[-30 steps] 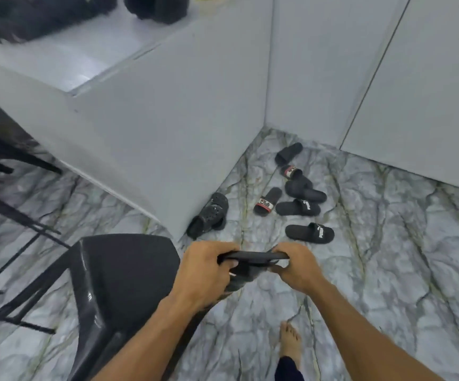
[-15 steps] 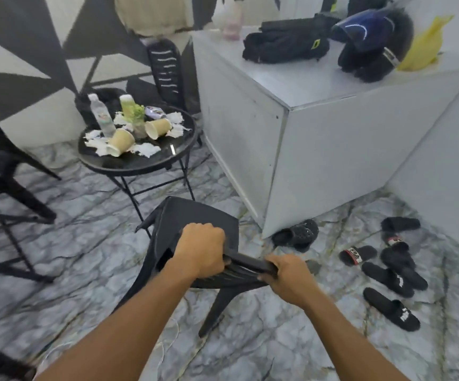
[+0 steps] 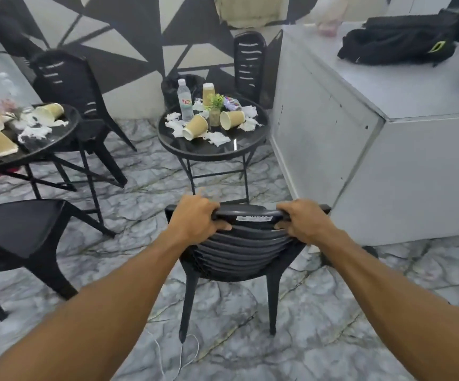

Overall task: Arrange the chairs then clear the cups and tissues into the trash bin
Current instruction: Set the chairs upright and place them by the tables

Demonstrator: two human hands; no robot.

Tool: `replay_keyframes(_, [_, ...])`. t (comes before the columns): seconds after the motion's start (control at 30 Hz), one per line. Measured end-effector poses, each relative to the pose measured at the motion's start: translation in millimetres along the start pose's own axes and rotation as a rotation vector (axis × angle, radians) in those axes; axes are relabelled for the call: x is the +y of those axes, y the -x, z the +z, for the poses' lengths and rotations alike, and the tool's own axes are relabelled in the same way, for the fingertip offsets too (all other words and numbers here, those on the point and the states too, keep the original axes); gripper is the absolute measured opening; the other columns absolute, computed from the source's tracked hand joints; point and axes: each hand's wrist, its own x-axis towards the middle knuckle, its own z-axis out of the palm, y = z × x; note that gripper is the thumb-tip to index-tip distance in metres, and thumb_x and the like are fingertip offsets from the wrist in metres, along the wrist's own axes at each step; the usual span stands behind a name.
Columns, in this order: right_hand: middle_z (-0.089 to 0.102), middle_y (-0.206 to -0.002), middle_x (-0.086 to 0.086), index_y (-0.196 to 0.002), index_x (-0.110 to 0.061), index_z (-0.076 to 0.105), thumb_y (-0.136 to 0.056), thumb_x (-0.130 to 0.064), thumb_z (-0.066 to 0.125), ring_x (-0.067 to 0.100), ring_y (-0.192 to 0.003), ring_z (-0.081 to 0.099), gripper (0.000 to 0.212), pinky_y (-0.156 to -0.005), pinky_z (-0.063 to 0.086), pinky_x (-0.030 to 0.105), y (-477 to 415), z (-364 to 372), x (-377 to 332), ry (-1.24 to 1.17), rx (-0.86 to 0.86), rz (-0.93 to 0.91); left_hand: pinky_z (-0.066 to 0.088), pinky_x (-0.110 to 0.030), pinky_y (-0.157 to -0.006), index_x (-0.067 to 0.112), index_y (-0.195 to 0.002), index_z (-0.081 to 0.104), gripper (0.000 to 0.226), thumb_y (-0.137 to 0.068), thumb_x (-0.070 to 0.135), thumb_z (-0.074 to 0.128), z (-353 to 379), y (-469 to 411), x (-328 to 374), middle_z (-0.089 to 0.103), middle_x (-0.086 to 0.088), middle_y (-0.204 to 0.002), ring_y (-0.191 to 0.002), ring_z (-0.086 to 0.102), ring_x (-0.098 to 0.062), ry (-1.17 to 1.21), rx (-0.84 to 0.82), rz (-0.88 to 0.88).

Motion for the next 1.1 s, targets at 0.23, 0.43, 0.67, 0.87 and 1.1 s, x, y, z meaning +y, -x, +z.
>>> replay_keyframes(0.23, [0.064, -0.078, 0.003, -0.084, -0.015, 0.052, -0.078, -0.028, 0.072, 0.029, -0.069, 0.06, 0.025, -0.06, 0.048, 0.04, -19, 33, -20, 0.102, -0.048, -0.299, 0.04, -0.031, -0.041, 0.019, -0.061, 0.057, 0.055, -0.075, 0.072, 0.064, 40, 70, -35, 0.048, 0.006, -0.047, -0.043, 0.046, -0.014, 0.024, 0.255, -0.114])
replay_keyframes(0.43, [0.065, -0.072, 0.006, -0.079, -0.011, 0.057, -0.071, -0.019, 0.082, 0.032, -0.065, 0.062, 0.027, -0.056, 0.033, 0.029, -22, 1, 32, 0.127, 0.081, -0.236, 0.032, -0.026, -0.038, 0.017, -0.062, 0.058, 0.05, -0.072, 0.062, 0.077, 30, 19, 11, 0.049, 0.005, -0.045, -0.04, 0.046, -0.015, 0.008, 0.371, -0.016])
replay_keyframes(0.67, [0.057, -0.064, 0.007, -0.075, -0.008, 0.051, -0.073, -0.015, 0.069, 0.031, -0.054, 0.056, 0.02, -0.049, 0.043, 0.034, 21, 38, 36, 0.04, 0.162, -0.298, 0.033, -0.029, -0.042, 0.015, -0.06, 0.051, 0.047, -0.076, 0.052, 0.076, 67, 38, 18, 0.049, 0.001, -0.049, -0.043, 0.048, -0.021, -0.013, 0.383, 0.107])
replay_keyframes(0.87, [0.058, -0.058, 0.002, -0.073, -0.014, 0.047, -0.062, -0.017, 0.086, 0.029, -0.051, 0.054, 0.041, -0.05, 0.033, 0.03, -18, 60, 34, 0.077, 0.086, -0.197, 0.046, -0.036, -0.044, 0.016, -0.068, 0.061, 0.041, -0.077, 0.056, 0.069, 85, 13, -18, 0.056, 0.003, -0.054, -0.05, 0.055, -0.021, -0.033, 0.241, -0.019])
replay_keyframes(1.1, [0.054, -0.064, -0.003, -0.075, -0.019, 0.048, -0.075, -0.017, 0.072, 0.024, -0.058, 0.052, 0.024, -0.059, 0.04, 0.036, -19, 70, 40, 0.082, 0.158, -0.287, 0.025, -0.025, -0.044, 0.018, -0.072, 0.063, 0.036, -0.085, 0.051, 0.056, 83, 25, -12, 0.056, 0.006, -0.055, -0.046, 0.053, -0.019, -0.129, 0.23, 0.023])
